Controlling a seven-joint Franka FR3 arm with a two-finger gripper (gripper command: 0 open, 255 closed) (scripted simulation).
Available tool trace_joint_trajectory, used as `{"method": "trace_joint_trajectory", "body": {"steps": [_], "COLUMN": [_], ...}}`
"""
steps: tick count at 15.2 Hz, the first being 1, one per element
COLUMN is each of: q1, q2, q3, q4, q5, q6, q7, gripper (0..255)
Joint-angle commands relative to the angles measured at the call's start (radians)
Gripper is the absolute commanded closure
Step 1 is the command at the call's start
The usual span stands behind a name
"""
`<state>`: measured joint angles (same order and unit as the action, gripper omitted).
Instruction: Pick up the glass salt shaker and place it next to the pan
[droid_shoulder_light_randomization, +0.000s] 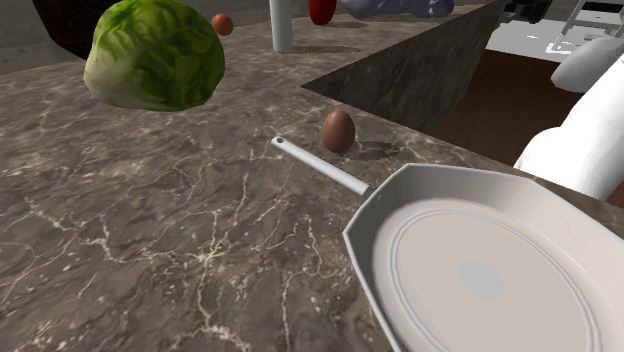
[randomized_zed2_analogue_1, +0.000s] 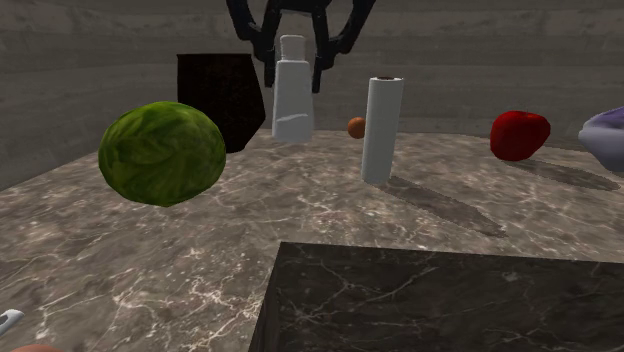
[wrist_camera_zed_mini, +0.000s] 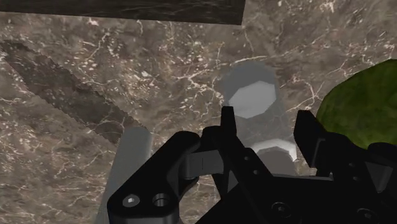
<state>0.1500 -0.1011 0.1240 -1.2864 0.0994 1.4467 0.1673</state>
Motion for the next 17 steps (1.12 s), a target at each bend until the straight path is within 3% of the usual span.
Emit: {"method": "trace_joint_trajectory", "body": {"steps": [1, 9, 17], "q1": [0.02, 0.093, 0.161], "q2": [-0.033, -0.109, -0.106], "q3": [0.027, 0.147, 0.287], "q4": [-0.053, -0.159, -0.173], "q5": [-0.005, -0.021, -0.052], "q6": [0.024, 0.069, 0.094], "q7": [0.045, 0.232, 0.436], "gripper": [255, 255, 255]}}
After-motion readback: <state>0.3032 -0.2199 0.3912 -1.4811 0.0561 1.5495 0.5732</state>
